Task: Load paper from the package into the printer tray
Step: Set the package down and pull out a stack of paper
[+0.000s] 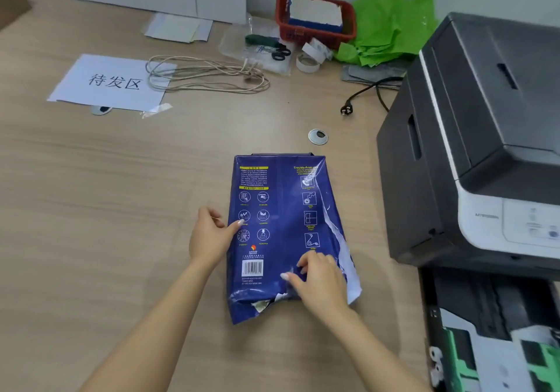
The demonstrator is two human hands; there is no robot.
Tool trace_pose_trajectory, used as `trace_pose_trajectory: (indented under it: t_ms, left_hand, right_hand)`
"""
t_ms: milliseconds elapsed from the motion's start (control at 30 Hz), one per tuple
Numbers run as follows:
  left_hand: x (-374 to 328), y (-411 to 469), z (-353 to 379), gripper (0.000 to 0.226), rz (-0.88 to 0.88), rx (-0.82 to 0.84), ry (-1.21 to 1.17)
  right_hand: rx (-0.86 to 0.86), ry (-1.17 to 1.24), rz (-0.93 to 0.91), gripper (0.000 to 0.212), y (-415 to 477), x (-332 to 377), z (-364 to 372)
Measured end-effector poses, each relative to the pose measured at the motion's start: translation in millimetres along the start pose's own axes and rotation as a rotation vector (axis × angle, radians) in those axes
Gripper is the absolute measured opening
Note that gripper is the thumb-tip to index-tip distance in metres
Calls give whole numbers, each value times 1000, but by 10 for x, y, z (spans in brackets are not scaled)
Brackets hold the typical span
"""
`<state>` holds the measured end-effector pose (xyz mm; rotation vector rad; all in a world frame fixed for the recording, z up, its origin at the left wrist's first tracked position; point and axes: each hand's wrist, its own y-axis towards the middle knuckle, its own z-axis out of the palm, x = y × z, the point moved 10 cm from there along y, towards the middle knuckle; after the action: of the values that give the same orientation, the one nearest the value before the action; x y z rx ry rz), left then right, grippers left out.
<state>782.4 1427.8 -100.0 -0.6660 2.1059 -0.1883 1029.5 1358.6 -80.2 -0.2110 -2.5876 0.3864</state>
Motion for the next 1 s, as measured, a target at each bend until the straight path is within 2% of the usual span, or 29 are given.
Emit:
trace_pose_trajectory:
  t_ms: [100,167,300,367,467,567,633,733,800,867,933,1000]
  left_hand:
    - [52,-60,-7,41,26,25,-3]
    - [66,-112,-7,39,46,45,-18]
    - [76,-229,-51,35,99,58,-50]
    - [57,-311,-85,33,125,58,-46]
    - [-22,-503,-148,26,216,30,23]
    - [-165,-765,-162,18,412,-9,126]
    - [-232,-1002,7,21,597,47,203]
    - [-210,-1444,441,40,837,163,412]
    - [-161,-1675,702,51,966,129,638]
    - [-134,-1752,834,58,1009,71,773]
    - [-150,-1732,850,56,1012,2,803]
    - [-212,-1732,820,43,1029,-44,768]
  right_hand:
    - [-50,38,131,26,-106,-15,111]
    - [-77,47,172,16,-124,-32,118]
    - [-72,113,201,12,-136,-92,113]
    - [-87,123,148,12,-170,-68,77]
    - [-79,24,-39,14,-322,76,78]
    - [-143,-105,-262,20,-645,189,146]
    - [-215,-90,-374,24,-851,92,231]
    - [-242,16,-382,23,-993,-152,291]
    - [-250,36,-379,20,-1029,-211,292]
    - [-253,69,-383,15,-1076,-214,298]
    - [-275,89,-396,9,-1141,-240,304]
    - [-285,118,-414,6,-1200,-276,292]
